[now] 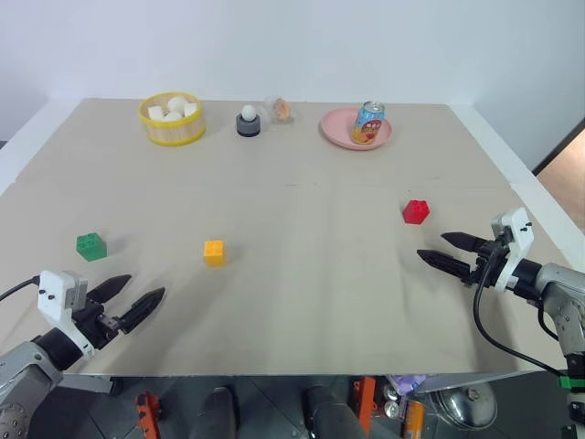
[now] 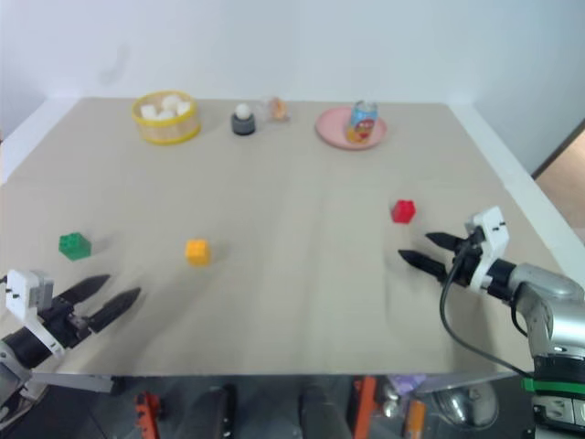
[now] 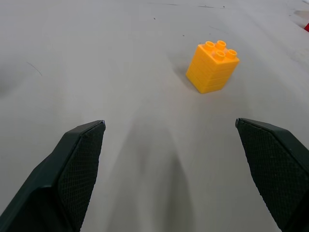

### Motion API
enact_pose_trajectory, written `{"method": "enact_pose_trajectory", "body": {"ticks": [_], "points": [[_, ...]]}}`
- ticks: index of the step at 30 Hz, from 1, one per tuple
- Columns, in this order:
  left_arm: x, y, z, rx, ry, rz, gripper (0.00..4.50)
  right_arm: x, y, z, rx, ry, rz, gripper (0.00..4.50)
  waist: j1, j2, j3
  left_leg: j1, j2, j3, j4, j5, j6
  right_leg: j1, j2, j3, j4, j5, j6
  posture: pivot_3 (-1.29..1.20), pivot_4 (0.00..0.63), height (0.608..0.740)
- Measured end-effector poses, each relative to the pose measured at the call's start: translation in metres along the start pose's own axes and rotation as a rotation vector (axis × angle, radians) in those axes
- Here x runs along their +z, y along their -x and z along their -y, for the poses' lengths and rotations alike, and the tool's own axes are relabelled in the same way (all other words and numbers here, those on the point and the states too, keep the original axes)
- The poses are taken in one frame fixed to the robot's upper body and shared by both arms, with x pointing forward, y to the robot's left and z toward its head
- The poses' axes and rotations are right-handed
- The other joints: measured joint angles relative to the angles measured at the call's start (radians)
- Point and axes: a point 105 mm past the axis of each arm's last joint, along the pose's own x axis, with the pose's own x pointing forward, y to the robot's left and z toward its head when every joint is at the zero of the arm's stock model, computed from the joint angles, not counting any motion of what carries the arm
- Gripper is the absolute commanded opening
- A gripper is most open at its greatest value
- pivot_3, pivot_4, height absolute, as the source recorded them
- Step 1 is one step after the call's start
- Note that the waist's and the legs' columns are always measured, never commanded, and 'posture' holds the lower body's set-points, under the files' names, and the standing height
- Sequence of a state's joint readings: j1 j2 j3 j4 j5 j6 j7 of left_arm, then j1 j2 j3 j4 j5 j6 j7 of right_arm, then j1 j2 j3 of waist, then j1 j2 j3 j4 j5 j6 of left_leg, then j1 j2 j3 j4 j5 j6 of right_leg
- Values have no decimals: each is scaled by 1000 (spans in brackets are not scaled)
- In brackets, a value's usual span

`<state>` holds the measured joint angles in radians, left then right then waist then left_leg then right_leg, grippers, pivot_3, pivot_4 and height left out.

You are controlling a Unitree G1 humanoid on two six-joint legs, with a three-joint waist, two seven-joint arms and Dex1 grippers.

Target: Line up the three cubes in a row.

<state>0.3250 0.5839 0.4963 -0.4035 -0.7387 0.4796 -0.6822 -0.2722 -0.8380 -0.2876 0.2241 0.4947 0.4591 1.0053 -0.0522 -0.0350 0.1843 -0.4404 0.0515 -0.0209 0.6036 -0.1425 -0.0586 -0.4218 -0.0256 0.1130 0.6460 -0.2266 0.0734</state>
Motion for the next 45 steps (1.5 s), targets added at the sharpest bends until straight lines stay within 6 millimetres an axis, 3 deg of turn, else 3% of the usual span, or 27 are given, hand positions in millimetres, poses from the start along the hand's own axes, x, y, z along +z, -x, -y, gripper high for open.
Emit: {"method": "enact_pose_trajectory", "body": {"ticks": [16, 21, 24, 32, 39, 45], "points": [[15, -15, 10, -93, -40, 31, 4475, -2, 0, 1, -55, 47, -14, 4500, 1, 0, 0, 0, 0, 0, 0, 0, 0, 1, 0, 0, 0, 0, 0, 0, 150, 740], [49, -41, 36, -298, -152, 94, 4475, -2, -11, 21, -235, 117, 3, 4500, 1, 0, 0, 1, -1, 0, 1, 0, 0, 2, 0, 0, 0, 0, 0, 0, 150, 740], [64, -62, 62, -438, -225, 118, 4475, -2, -22, 28, -308, 133, 9, 4500, 1, 0, 0, 1, -1, 0, 2, 1, 2, 4, 0, 1, 0, 1, 1, 0, 150, 740], [66, -99, 114, -715, -264, 103, 4475, -13, -45, 31, -380, 133, 8, 4500, 1, 1, 0, 1, 0, -1, -2, 1, 2, 4, 2, 1, 1, 0, 3, 0, 150, 740], [50, -109, 125, -798, -250, 52, 4475, -15, -50, 28, -386, 131, 19, 4500, 1, 1, 0, 1, -1, -2, -1, 1, 2, 4, 2, 1, 1, 0, 3, 0, 150, 740], [51, -116, 135, -862, -265, 79, 4475, -17, -59, 30, -415, 120, 29, 4500, 1, 1, 0, 1, -1, -2, 1, 2, 3, 6, 2, 1, 1, 1, 3, 0, 150, 740]]}}
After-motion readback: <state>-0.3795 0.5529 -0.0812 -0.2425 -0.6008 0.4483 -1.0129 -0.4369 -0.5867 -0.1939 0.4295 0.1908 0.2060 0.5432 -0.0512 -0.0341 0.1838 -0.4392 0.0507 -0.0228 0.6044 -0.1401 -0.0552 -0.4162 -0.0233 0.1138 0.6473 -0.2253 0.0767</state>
